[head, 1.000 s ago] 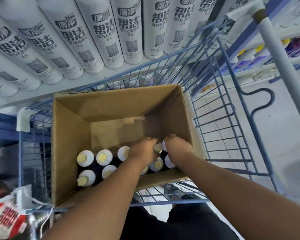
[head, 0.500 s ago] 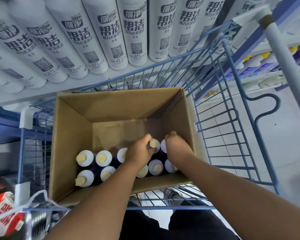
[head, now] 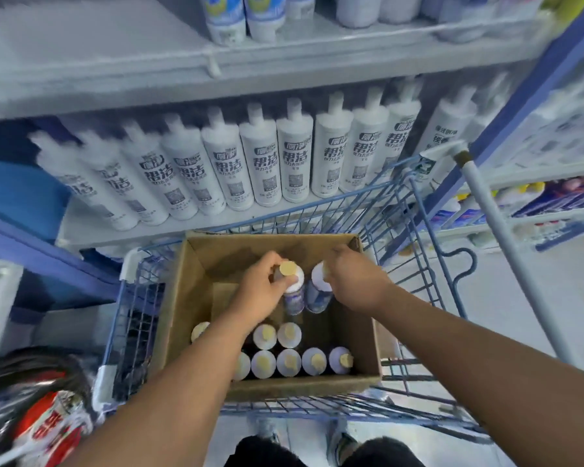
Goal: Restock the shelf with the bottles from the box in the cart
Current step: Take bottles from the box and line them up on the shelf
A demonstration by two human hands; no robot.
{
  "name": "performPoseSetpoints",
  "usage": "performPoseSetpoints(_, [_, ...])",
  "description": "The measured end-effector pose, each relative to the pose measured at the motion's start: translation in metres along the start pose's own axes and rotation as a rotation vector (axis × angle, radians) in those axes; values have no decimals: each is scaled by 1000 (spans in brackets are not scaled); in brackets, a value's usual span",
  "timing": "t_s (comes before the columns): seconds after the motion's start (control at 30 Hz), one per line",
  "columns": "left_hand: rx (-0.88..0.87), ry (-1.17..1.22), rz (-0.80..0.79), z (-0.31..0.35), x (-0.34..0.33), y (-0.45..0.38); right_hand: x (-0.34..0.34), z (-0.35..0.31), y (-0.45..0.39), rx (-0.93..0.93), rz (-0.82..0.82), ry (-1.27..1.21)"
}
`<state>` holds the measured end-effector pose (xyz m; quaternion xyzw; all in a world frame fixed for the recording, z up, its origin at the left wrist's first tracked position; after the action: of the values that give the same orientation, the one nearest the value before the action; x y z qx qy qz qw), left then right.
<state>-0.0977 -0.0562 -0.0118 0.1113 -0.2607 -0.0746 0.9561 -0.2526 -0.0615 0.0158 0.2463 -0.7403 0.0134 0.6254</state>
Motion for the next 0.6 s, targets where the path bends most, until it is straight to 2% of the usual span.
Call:
performPoseSetpoints(0.33, [-141, 161, 252, 122, 113, 27, 189, -56, 17, 167, 343, -154])
performPoseSetpoints(0.6, [-298, 251, 407, 222, 184, 39, 307, -76, 34, 270, 530, -196])
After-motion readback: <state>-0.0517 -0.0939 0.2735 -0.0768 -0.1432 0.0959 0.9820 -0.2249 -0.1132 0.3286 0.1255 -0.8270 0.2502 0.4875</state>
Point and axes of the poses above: each hand's wrist, its own y-axis away from the middle knuckle, its own x-axis out of the back of the hand, z = x × y, the point moved 10 cm from there along -y, towards the middle knuckle, and after that the axes turned 1 degree about z, right-handed, at the moved point
